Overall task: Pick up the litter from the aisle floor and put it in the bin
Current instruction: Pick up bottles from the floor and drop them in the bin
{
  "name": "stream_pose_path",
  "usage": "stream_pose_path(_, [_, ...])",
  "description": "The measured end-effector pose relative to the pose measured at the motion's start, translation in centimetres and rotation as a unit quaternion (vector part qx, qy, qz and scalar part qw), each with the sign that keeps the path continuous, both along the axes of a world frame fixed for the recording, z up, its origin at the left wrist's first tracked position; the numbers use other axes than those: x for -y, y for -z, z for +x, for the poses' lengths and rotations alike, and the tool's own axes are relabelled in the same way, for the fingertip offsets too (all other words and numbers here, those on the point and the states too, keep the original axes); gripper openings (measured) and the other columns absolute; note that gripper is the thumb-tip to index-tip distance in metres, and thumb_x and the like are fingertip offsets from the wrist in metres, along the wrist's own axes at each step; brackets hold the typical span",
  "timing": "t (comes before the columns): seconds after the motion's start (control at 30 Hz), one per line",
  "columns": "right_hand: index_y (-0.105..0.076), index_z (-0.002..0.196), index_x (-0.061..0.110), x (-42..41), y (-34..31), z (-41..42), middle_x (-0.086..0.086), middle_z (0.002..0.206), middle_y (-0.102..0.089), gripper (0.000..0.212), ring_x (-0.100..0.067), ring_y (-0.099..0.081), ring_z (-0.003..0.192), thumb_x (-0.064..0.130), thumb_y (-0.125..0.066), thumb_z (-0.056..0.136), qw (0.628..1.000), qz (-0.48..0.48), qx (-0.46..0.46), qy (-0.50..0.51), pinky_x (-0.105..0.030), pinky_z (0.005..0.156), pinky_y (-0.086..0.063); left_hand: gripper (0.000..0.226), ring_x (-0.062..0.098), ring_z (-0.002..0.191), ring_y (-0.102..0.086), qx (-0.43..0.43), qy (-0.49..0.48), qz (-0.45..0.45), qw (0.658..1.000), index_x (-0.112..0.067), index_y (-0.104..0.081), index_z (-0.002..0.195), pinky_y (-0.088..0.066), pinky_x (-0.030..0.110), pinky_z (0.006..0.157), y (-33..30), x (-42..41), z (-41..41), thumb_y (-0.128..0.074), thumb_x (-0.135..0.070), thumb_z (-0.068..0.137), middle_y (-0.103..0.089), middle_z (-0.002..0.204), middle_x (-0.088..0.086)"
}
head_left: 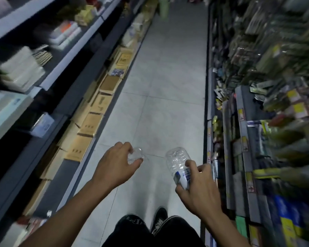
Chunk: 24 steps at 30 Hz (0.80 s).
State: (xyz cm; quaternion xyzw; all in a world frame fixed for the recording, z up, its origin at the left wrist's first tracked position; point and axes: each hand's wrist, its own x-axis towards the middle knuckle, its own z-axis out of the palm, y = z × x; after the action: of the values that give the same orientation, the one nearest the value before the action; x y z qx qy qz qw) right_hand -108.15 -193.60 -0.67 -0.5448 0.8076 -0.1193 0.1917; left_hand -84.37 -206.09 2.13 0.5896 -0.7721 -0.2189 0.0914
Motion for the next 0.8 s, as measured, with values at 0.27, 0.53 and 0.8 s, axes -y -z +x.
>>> stream_pose_path(0.27, [-0.041,0.115,0.039,1.0,0.4,-2.7,0.006,0.097,-0.03,0.056,-0.02,-0.046,0.072,0.053,-0.066,0.067,1.0,0.006,0.011,0.008,-0.025,0.051,-0.031,0.038,0.012,0.086,-0.056,0.006,0.014,-0.02,1.0,-0.031,-0.056,0.1,-0.049,0.031,0.069,0.1,2.2,-3.0,-0.063,-0.063,0.082,-0.056,0.097,-0.01])
stream_pose_path(0.53, [-0.04,0.111,0.039,6.1,0.7,-3.9,0.007,0.097,-0.027,0.055,-0.02,-0.049,0.074,0.054,-0.064,0.064,1.0,0.002,0.014,-0.025,-0.026,0.046,-0.035,0.036,0.015,0.083,-0.058,0.017,-0.035,-0.015,0.999,-0.027,-0.056,0.096,-0.052,0.037,0.071,0.3,4.1,-1.1,-0.064,-0.059,0.081,-0.057,0.092,-0.007])
stream_pose_path(0.8, [-0.039,0.123,0.041,16.9,0.6,-3.7,0.002,0.106,-0.033,0.062,-0.023,-0.052,0.082,0.056,-0.068,0.07,0.997,-0.027,0.002,-0.078,-0.031,0.057,-0.045,0.035,0.01,0.082,-0.055,0.025,-0.113,0.006,0.993,-0.031,-0.058,0.098,-0.054,0.034,0.068,1.8,9.1,2.0,-0.063,-0.061,0.081,-0.057,0.094,-0.009])
